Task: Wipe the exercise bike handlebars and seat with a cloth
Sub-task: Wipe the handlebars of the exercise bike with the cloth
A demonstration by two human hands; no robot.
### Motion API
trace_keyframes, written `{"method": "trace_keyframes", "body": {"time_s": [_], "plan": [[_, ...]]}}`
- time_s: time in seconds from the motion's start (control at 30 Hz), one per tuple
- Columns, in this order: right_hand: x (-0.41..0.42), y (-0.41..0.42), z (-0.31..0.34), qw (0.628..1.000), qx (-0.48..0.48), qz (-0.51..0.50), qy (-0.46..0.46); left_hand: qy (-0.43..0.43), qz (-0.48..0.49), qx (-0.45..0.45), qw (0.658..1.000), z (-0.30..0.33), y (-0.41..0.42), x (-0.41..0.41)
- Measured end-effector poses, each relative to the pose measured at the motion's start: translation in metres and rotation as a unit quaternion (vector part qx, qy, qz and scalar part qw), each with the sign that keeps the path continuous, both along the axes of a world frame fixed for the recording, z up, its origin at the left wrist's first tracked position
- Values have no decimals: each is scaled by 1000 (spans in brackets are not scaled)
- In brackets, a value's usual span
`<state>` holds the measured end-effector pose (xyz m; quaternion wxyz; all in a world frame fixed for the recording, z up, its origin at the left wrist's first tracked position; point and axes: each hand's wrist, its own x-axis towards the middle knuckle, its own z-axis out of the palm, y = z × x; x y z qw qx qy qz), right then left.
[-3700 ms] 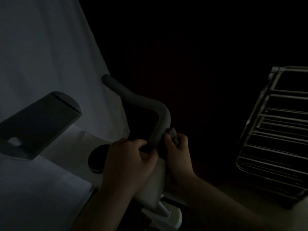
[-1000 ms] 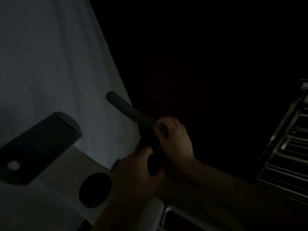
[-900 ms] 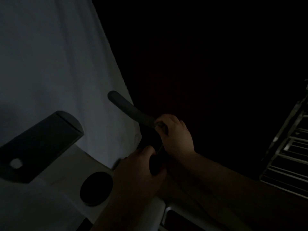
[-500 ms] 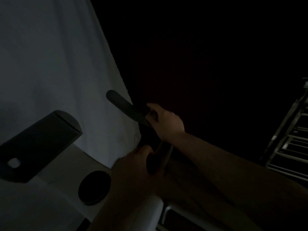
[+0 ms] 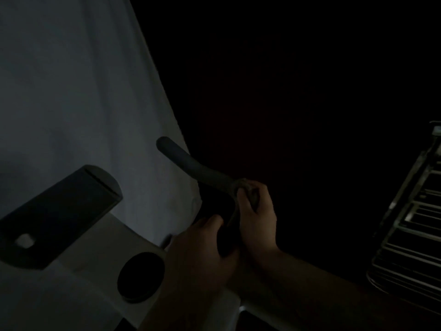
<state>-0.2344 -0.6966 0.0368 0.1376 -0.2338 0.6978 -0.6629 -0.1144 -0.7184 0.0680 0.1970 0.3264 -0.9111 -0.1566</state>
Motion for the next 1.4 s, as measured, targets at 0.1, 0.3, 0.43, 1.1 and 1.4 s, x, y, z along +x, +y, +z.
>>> {"method": "trace_keyframes", "body": {"time_s": [0.1, 0.3, 0.43, 1.1, 1.4], "plan": [[-14, -11, 9, 995, 5, -18, -101, 7, 5, 0, 1000, 1, 0, 0], [10, 3, 2, 993, -45, -25, -102, -2, 9, -7, 1000, 0, -1, -1], [-2, -6, 12, 992, -12, -19, -126, -5, 3, 8, 1000, -1, 0, 0], [5, 5, 0, 997, 29, 21, 63, -27, -1, 8, 1000, 0, -1, -3], [-46, -13, 9, 883, 161, 199, 393, 5, 11, -21, 1000, -4, -1, -2]]}}
